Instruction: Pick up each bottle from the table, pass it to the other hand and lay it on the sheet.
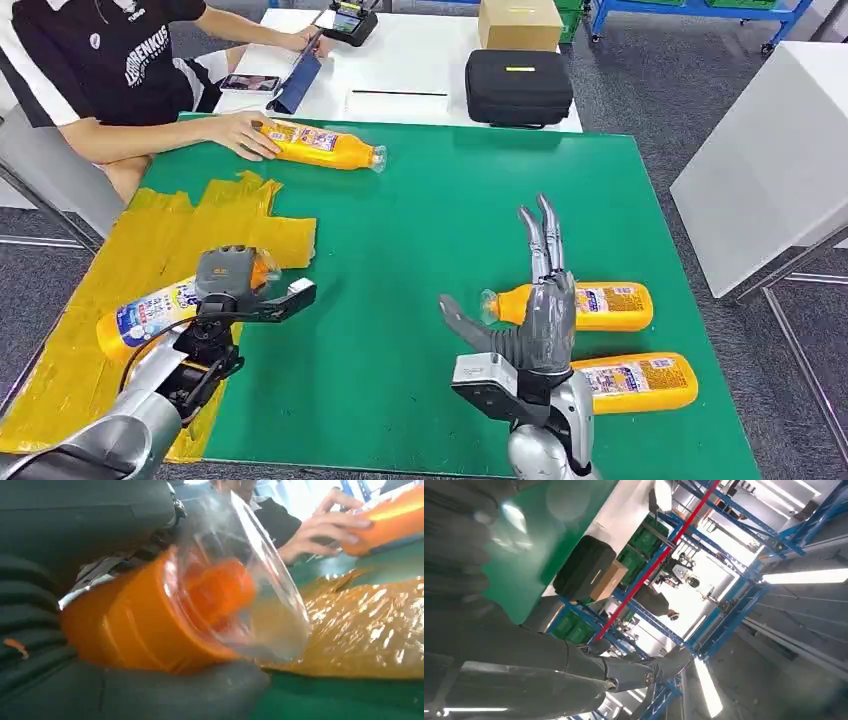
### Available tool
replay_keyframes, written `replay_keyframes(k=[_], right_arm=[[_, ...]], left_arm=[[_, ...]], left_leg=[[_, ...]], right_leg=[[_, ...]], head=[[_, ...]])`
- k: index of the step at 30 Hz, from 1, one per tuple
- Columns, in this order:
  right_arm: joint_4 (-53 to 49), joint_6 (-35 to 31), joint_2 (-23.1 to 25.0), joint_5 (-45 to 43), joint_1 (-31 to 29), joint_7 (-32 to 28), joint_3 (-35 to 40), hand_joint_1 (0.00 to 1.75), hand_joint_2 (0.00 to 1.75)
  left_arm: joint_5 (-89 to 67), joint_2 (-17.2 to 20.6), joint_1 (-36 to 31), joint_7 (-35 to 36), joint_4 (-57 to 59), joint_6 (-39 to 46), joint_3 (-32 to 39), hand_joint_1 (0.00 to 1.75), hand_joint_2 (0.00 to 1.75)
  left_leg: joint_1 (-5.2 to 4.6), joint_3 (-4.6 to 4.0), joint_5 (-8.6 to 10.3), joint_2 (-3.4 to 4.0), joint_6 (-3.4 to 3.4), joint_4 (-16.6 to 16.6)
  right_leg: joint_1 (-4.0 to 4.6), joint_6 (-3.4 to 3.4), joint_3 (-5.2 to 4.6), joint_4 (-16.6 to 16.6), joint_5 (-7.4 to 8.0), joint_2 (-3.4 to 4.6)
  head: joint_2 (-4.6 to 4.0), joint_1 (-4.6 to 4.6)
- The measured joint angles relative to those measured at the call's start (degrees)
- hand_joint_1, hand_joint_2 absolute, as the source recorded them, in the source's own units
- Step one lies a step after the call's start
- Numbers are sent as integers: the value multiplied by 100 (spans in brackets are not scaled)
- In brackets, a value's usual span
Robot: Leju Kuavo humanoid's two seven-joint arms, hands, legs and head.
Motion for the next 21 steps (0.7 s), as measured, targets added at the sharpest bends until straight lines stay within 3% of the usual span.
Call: replay_keyframes(k=[7, 10, 16, 21], right_arm=[[0, 2, 33, 61, 1, 37, -20, 0, 175], [0, 2, 39, 61, 1, 37, -40, 0, 175], [9, -15, 44, 61, -2, 44, -98, 0, 175], [9, -17, 44, 61, -2, 44, -105, 0, 175]], left_arm=[[145, -112, 38, -197, 59, 751, 112, 0, 175], [505, -201, 45, -626, 57, 1127, 368, 0, 175], [1555, -500, 49, -2296, -167, 1638, 1230, 0, 175], [1660, -540, 52, -2414, -229, 1651, 1310, 0, 175]], left_leg=[[0, 0, 0, 0, 0, 0], [0, 0, 0, 0, 0, 0], [-1, 0, 0, -3, 0, 0], [-1, 0, 0, -3, 0, 0]], right_leg=[[0, 0, 0, 0, 0, 0], [0, 0, 0, 0, 0, 0], [0, 1, 1, 0, 1, -2], [0, 1, 1, 0, 1, -2]], head=[[0, -2], [0, -2], [0, 0], [0, 0]])
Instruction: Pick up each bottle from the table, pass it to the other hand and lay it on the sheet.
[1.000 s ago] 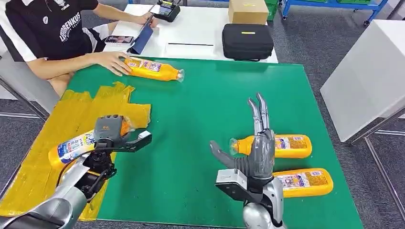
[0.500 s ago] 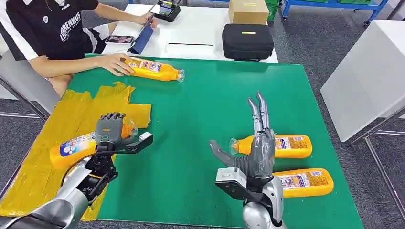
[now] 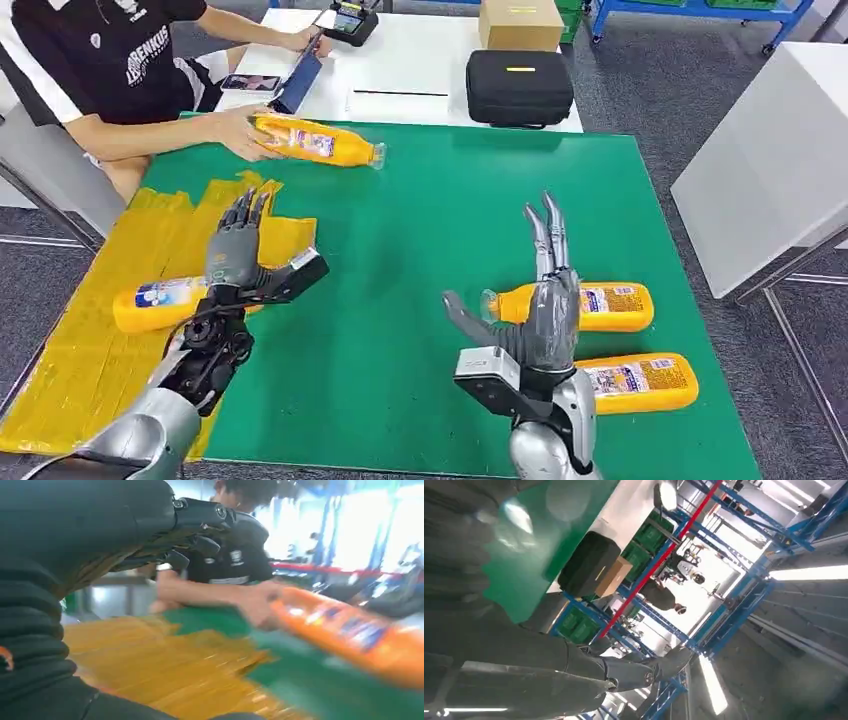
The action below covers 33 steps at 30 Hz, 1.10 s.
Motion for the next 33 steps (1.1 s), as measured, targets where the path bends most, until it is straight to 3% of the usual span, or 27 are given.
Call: replay_keyframes(k=[3, 11, 14, 19, 22, 26, 33], right_arm=[[7, -28, 0, -15, 1, 0, -85, 0, 175], [9, -35, 0, -28, 2, -2, -129, 0, 175], [11, -63, 0, -26, 2, -7, -146, 0, 175], [17, -221, -20, 21, 2, -22, -227, 0, 175], [35, -235, -102, 1122, -29, 333, -295, 0, 175], [94, 853, -539, 2343, -205, 710, -360, 0, 175], [529, 1372, -1693, 1800, -775, 420, -804, 0, 175]], left_arm=[[725, -280, 72, -825, -582, 4, 462, 0, 175], [829, -384, 154, -895, -923, -72, 633, 0, 175], [1373, -430, 203, -1318, -1070, -248, 681, 0, 175], [3828, -526, 622, -2405, -2198, -2264, 661, 0, 175], [5135, -531, 895, -2517, -2981, -3229, 646, 0, 175], [5885, -503, 1076, -2543, -3619, -3807, 574, 0, 175], [6099, -470, 1189, -2565, -4077, -4101, 307, 0, 175]], left_leg=[[-1, 0, -1, 1, 0, 0], [0, 0, -1, 2, 0, 0], [0, 0, 0, 1, 0, 0], [-2, -3, -1, 2, 0, 0], [-3, -3, -3, 3, 1, 0], [-2, -3, -2, -1, 2, 0], [-15, -7, 12, -13, 21, 3]], right_leg=[[-1, 1, 0, 0, 1, 1], [1, 0, -1, 0, 0, 1], [0, 0, 0, 0, 0, 1], [-2, 0, -1, 0, 0, 1], [-2, 1, -3, -1, 0, 2], [-2, 1, -1, -1, -1, -1], [-13, 21, 1, -2, 14, -8]], head=[[0, -2], [0, -2], [0, -2], [0, 0], [0, -2], [0, -4], [0, -2]])
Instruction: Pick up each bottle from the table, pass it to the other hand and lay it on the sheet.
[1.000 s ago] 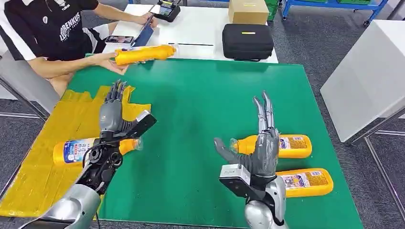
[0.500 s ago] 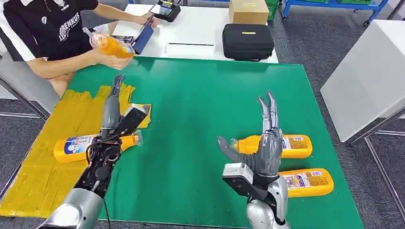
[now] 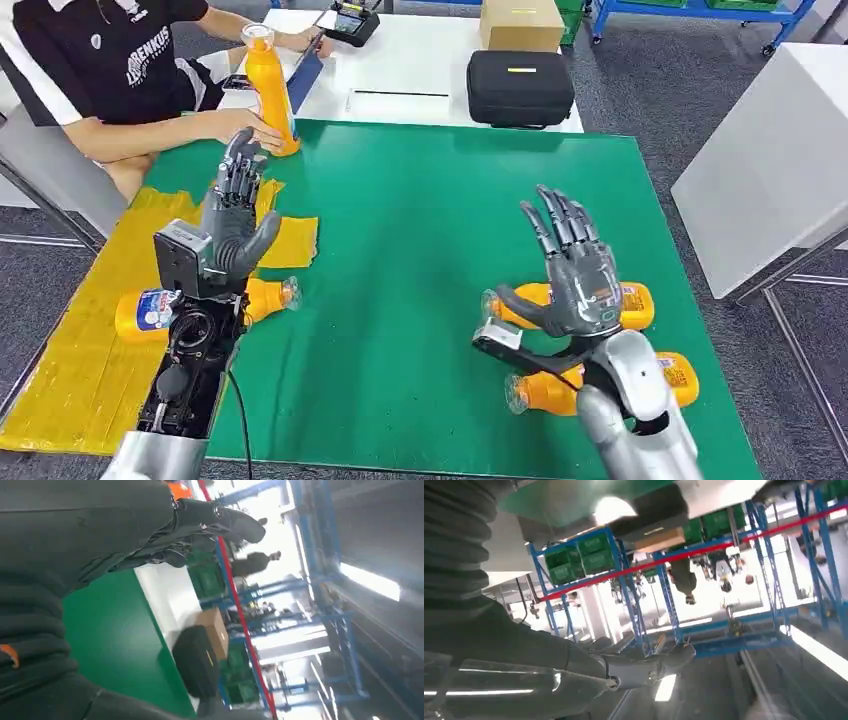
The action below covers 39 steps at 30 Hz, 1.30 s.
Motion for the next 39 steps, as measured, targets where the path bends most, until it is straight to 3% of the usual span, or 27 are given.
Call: replay_keyframes(k=[5, 16, 25, 39], right_arm=[[343, 450, -689, -674, -315, -446, -243, 0, 175], [1675, 1087, -1433, -897, -1112, -495, 8, 0, 175], [2722, 1668, -1826, -976, -1355, -390, 292, 0, 175], [2984, 1950, -2147, -1142, -1293, -298, 520, 0, 175]], left_arm=[[24, 20, 72, 33, -142, 170, -180, 0, 175], [-164, 83, 393, 90, -715, 640, -604, 0, 175], [-70, 98, 385, 79, -719, 629, -667, 0, 175], [-26, 101, 349, 81, -702, 575, -709, 0, 175]], left_leg=[[-3, -5, -1, -8, 1, 0], [-1, -8, -1, -16, 1, 0], [-2, -10, 0, -22, 2, 2], [-2, -11, -1, -19, 2, 2]], right_leg=[[-3, 1, 1, 0, 1, 0], [-2, 2, -1, 0, 0, -9], [-2, 2, -2, 0, 0, -18], [-2, 2, -7, 0, 0, -15]], head=[[0, 0], [0, 0], [0, 0], [0, -2]])
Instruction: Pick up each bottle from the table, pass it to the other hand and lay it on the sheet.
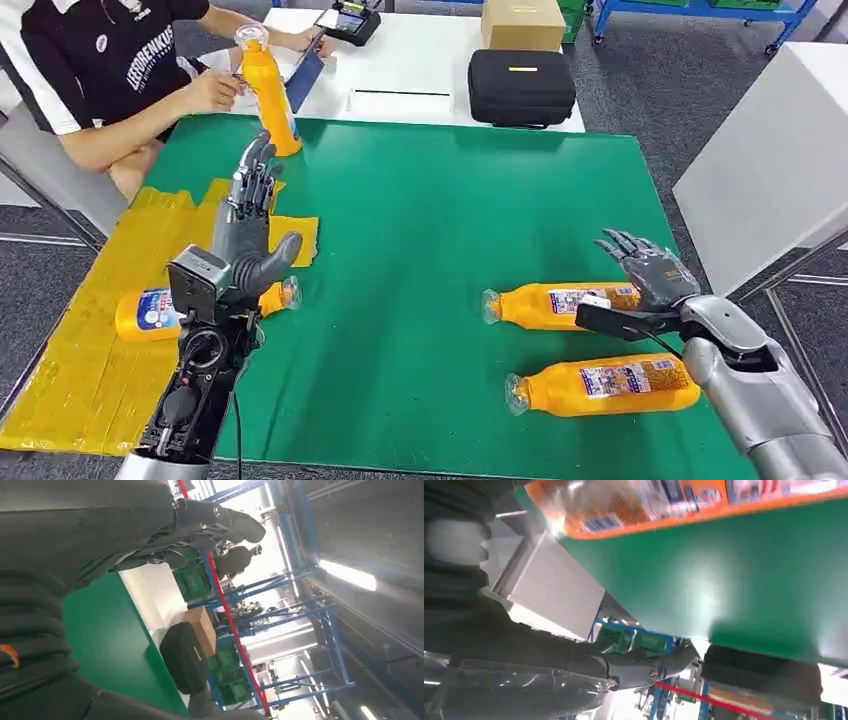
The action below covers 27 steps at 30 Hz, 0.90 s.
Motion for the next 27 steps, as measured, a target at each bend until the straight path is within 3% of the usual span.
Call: replay_keyframes(k=[10, 27], right_arm=[[219, -70, 18, 317, -4, 422, 175, 0, 175], [682, -256, 245, 448, -23, 498, 339, 0, 175]], left_arm=[[-2, 7, -69, 57, 131, 31, 0, 0, 175], [-33, 7, -203, 61, 463, 131, 0, 0, 175]], left_leg=[[0, -2, 0, 0, 0, 0], [0, -2, 0, -1, 0, 0]], right_leg=[[0, 0, 0, 0, 0, 0], [0, 0, 0, 0, 0, 0]], head=[[0, 0], [0, 0]])
